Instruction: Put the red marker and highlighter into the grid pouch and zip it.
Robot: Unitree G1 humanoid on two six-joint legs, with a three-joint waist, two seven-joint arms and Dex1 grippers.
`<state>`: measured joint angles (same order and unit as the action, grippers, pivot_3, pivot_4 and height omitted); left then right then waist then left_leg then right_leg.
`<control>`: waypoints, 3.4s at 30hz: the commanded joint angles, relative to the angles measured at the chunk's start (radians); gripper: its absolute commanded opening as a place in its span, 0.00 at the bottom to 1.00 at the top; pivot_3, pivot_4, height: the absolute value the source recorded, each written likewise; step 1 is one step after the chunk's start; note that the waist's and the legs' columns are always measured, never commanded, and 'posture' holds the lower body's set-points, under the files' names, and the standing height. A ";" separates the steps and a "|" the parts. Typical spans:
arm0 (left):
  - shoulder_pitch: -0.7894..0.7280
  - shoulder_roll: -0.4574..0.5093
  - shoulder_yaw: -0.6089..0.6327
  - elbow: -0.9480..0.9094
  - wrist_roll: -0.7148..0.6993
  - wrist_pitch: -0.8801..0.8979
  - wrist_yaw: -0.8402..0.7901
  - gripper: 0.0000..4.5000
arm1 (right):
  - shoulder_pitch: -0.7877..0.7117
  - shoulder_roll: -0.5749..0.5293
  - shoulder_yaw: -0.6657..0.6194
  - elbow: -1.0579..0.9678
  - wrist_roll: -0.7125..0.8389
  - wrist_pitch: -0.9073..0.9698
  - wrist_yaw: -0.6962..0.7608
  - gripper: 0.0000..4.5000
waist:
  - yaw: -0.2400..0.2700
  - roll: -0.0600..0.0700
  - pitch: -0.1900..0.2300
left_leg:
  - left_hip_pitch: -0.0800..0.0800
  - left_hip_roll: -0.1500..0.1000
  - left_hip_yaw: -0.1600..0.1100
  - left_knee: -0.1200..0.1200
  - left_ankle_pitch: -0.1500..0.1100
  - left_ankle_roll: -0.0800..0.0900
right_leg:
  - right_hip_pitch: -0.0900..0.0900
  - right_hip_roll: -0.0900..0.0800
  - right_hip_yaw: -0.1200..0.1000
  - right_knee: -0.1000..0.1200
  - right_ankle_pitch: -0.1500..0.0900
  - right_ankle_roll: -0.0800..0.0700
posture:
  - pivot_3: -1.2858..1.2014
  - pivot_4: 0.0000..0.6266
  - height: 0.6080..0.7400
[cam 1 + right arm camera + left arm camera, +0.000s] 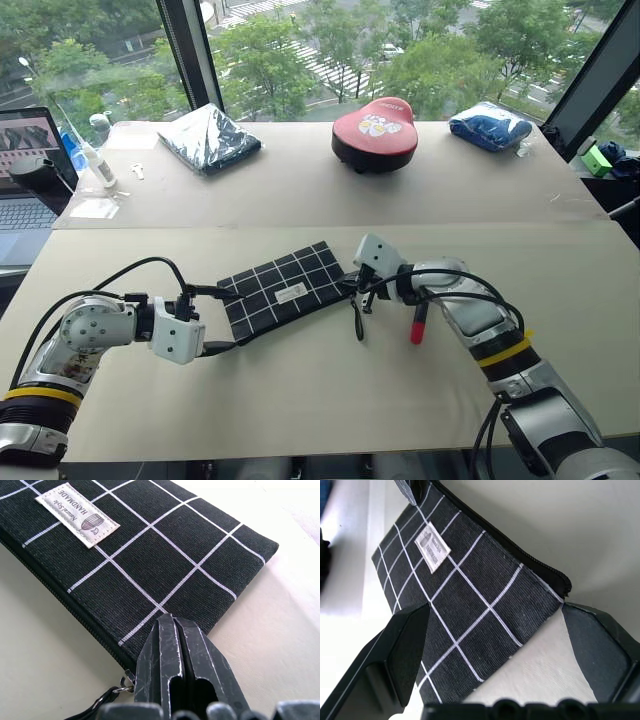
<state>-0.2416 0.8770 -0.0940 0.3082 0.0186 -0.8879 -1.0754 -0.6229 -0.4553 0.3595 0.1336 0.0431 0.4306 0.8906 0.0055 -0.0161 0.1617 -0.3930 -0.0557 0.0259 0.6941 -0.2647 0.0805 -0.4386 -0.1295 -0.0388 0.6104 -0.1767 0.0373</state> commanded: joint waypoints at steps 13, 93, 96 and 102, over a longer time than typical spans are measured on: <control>-0.002 -0.072 -0.042 0.127 0.250 -0.196 0.320 1.00 | 0.028 0.003 -0.020 -0.036 0.010 0.031 0.028 0.00 | 0.007 0.001 0.000 | 0.004 0.000 0.000 0.000 -0.003 0.004 | 0.001 -0.001 -0.001 0.000 0.000 0.000 | 0.52 0.24 1.00; -0.027 -0.340 -0.004 -0.406 -0.222 0.807 0.304 0.00 | -0.079 0.001 -0.229 -0.032 0.213 0.245 -0.098 0.01 | 0.000 0.007 -0.002 | -0.006 0.000 0.001 0.002 -0.003 0.001 | -0.002 -0.001 -0.002 -0.001 0.001 0.001 | 0.52 0.24 1.00; -0.031 -0.351 -0.010 -0.398 -0.218 0.804 0.303 0.00 | -0.088 -0.003 -0.156 -0.100 0.234 0.257 -0.001 0.01 | -0.001 0.007 -0.002 | -0.006 0.000 0.001 0.002 -0.003 0.001 | -0.003 -0.001 -0.002 -0.001 0.001 0.001 | 0.52 0.24 1.00; -0.040 -0.371 -0.015 -0.394 -0.211 0.805 0.303 0.00 | -0.133 0.031 -0.065 -0.102 0.177 0.241 0.012 0.01 | -0.005 0.007 -0.002 | -0.006 0.000 0.001 0.002 -0.003 0.000 | -0.003 -0.001 -0.002 -0.001 0.001 0.001 | 0.52 0.24 1.00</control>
<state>-0.2607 0.5170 -0.1136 -0.0610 -0.1924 -0.0825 -0.7759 -0.7210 -0.4364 0.2779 0.0547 0.2281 0.6991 0.8928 0.0009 -0.0091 0.1594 -0.3992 -0.0556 0.0265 0.6961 -0.2677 0.0810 -0.4412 -0.1300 -0.0404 0.6092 -0.1758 0.0380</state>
